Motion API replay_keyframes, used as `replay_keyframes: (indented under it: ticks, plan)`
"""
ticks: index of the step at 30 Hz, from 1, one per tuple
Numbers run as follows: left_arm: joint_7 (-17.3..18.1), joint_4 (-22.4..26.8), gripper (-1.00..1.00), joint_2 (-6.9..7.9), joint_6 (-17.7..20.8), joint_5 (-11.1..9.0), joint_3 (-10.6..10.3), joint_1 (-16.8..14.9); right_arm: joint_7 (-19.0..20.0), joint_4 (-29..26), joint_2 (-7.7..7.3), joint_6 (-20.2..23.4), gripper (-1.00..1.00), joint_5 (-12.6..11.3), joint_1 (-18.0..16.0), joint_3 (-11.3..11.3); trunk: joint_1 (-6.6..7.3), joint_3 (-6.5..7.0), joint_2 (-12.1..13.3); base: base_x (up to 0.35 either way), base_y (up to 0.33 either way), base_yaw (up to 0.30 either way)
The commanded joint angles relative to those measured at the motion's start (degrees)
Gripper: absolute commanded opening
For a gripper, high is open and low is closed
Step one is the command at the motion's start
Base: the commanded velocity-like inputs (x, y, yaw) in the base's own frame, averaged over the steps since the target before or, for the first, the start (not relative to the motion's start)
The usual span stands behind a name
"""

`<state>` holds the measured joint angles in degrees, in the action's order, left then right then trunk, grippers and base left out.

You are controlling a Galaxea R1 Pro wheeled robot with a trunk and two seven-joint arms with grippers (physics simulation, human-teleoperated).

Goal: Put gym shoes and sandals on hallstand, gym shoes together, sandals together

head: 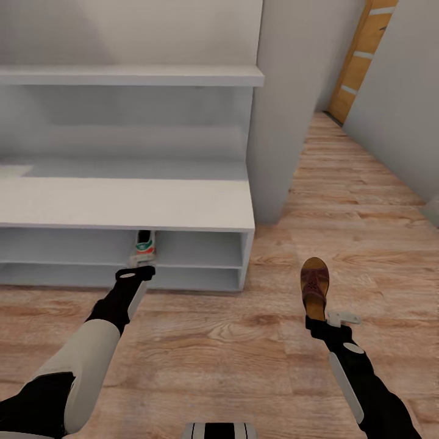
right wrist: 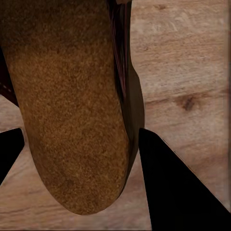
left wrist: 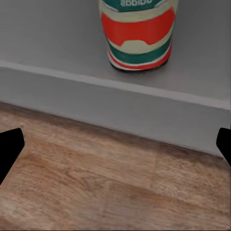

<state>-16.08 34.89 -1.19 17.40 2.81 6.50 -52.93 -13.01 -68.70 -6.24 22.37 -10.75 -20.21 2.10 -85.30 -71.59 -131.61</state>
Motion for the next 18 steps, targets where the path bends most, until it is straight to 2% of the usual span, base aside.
replay_keyframes:
  ticks: [1,4,7,12,18]
  plan:
    - [0.0,0.0,1.0,0.02,0.0,0.0,0.0,0.0,0.0,0.0,0.0,0.0,-1.0,-0.2,0.0,0.0,0.0,0.0,0.0,-0.335,0.0,0.0]
    - [0.0,0.0,1.0,0.03,0.0,0.0,0.0,0.0,0.0,0.0,0.0,0.0,-1.0,-0.2,0.0,0.0,0.0,0.0,0.0,-0.308,0.0,0.0]
    - [0.0,0.0,1.0,0.1,0.0,0.0,0.0,0.0,0.0,0.0,0.0,0.0,-1.0,-0.2,0.0,0.0,0.0,0.0,0.0,-0.135,0.0,0.0]
    - [0.0,0.0,1.0,0.13,0.0,0.1,0.0,0.7,0.0,0.0,0.0,0.0,-1.0,-0.2,0.0,0.0,0.0,0.0,0.0,-0.031,0.0,0.0]
    - [0.1,0.3,1.0,0.14,0.0,0.1,0.0,3.2,0.0,0.0,0.0,0.0,-1.0,-0.1,0.0,0.0,0.0,0.0,0.0,-0.004,0.0,0.0]
